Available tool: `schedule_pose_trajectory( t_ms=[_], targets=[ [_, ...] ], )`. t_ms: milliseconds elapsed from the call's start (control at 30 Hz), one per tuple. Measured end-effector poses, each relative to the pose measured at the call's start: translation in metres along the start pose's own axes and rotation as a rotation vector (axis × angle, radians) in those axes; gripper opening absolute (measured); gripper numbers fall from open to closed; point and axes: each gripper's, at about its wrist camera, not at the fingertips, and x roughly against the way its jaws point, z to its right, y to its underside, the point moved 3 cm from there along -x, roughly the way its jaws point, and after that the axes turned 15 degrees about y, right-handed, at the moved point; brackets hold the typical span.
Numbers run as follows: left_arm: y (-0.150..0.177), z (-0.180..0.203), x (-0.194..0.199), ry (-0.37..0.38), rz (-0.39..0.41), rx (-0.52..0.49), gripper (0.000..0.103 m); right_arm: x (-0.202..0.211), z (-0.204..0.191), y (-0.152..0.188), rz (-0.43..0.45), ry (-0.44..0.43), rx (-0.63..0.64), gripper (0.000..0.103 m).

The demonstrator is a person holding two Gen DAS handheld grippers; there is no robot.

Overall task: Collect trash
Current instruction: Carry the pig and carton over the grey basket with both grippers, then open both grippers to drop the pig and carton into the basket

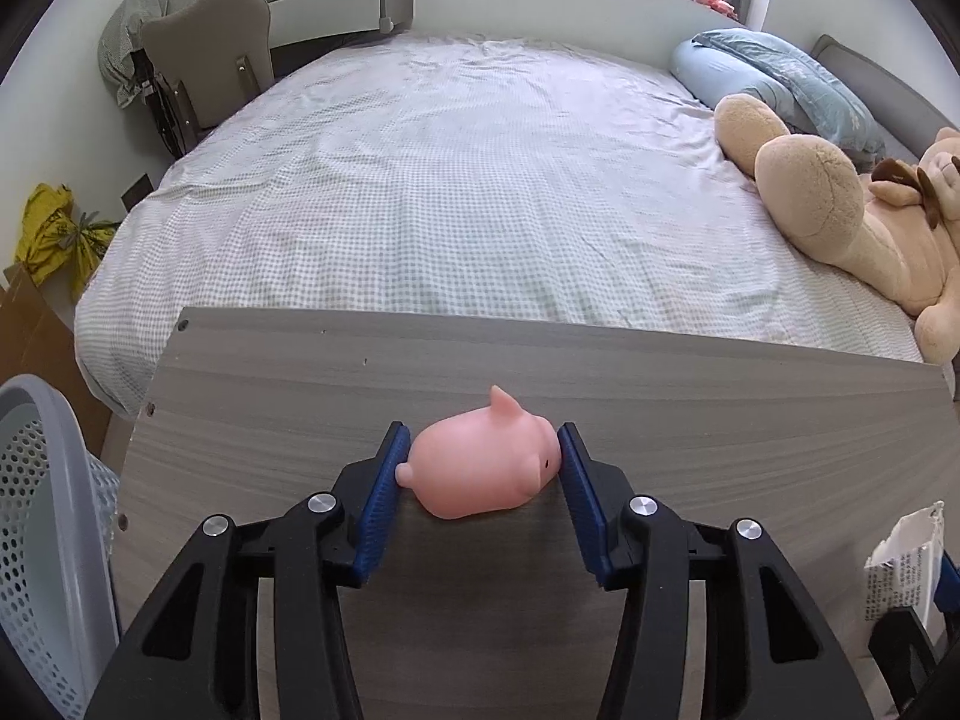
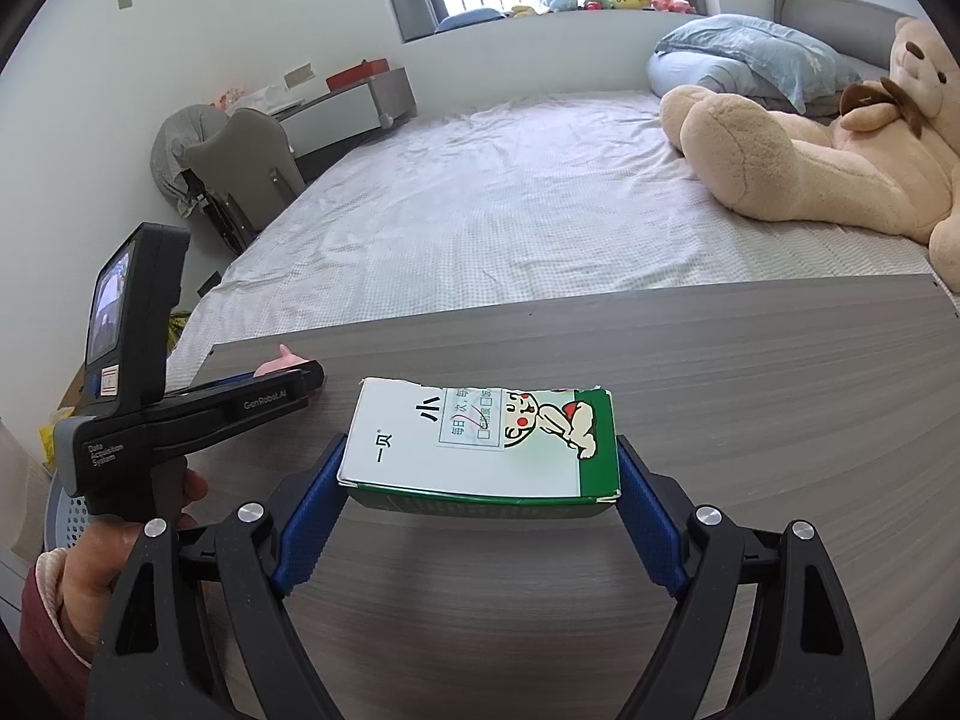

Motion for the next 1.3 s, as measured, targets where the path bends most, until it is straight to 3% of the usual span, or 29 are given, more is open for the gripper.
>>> schedule_pose_trajectory(
  t_ms=[267, 400, 767, 1033, 1300],
  targets=[
    [0.022, -0.019, 0.06, 0.006, 0.073, 0.015, 0.048, 0.004, -0.024, 0.002, -0.007, -0.014, 0.049, 0.081],
    [0.039, -0.046, 0.108, -0.046, 0.133, 0.024, 0.048, 0.013, -0.057, 0.002, 0.003, -0.057, 0.1, 0.081],
    [0.089, -0.161, 0.211, -0.263, 0.212, 0.138, 0.049, 0.051, -0.216, 0.007, 0.038, -0.306, 0.324, 0.081],
    [0.108, -0.228, 0.244, -0.343, 0.229, 0.235, 0.049, 0.059, -0.317, 0.026, 0.009, -0.441, 0.481, 0.082],
    [0.111, -0.249, 0.244, -0.34, 0.228, 0.282, 0.049, 0.044, -0.348, 0.037, -0.025, -0.439, 0.539, 0.083]
  ],
)
